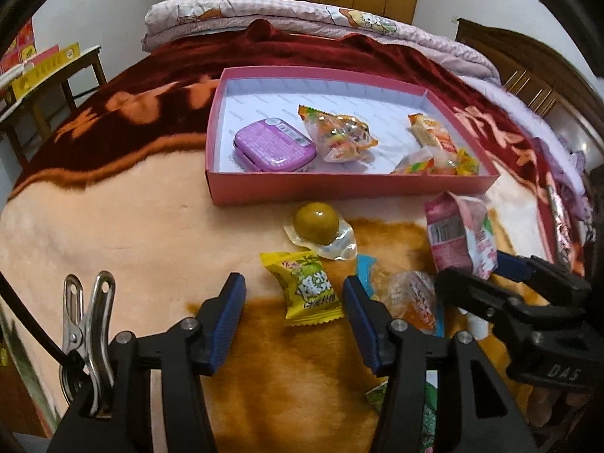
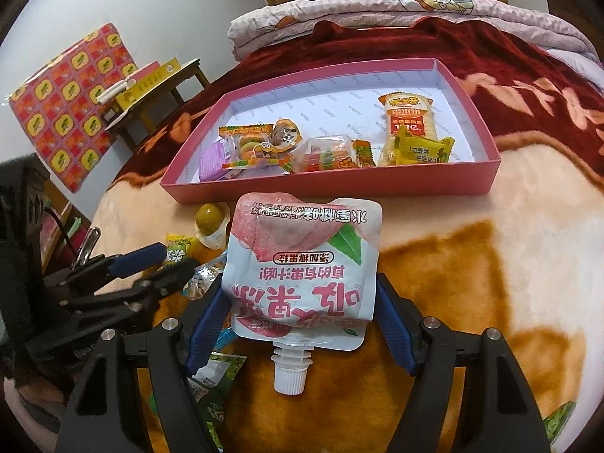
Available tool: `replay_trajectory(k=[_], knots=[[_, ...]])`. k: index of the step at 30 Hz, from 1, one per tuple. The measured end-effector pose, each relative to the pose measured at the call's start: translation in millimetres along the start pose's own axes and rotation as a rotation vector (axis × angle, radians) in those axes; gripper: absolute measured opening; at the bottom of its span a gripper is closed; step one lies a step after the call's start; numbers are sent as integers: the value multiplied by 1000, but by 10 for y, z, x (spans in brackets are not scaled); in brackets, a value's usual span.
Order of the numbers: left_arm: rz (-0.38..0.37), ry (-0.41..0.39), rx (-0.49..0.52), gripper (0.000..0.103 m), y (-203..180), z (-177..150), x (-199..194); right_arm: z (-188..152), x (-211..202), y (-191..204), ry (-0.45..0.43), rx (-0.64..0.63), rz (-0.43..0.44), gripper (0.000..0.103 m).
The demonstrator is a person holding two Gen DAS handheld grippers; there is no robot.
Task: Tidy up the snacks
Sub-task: 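Grasp a yellow-green wrapped candy with the left tool while the right tool holds the pouch, then carry the candy and drink pouch into the pink box and release both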
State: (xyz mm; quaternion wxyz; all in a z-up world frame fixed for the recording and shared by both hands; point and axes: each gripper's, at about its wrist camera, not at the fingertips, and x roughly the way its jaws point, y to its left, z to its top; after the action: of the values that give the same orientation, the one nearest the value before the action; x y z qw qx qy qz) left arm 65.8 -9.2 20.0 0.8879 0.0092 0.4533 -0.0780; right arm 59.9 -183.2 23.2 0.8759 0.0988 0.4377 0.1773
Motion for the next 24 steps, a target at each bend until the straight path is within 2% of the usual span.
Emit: replay_trajectory(k=[8, 12, 14, 16, 24], knots=[[46, -14, 1, 57, -52, -29, 16, -23, -41, -41, -12, 18, 17, 74], [40, -15, 0, 57, -56, -34, 8, -29, -59, -46, -18, 26, 14, 73], [13, -18, -23, 53, -18, -32, -13, -31, -75, -53, -23, 30, 10, 73], [-18, -26, -41, 31, 20, -42, -40, -34, -95, -59, -30, 34, 4, 72], [-75, -44, -41, 30, 40, -52, -119, -18, -206, -18, -65, 19, -1, 71]])
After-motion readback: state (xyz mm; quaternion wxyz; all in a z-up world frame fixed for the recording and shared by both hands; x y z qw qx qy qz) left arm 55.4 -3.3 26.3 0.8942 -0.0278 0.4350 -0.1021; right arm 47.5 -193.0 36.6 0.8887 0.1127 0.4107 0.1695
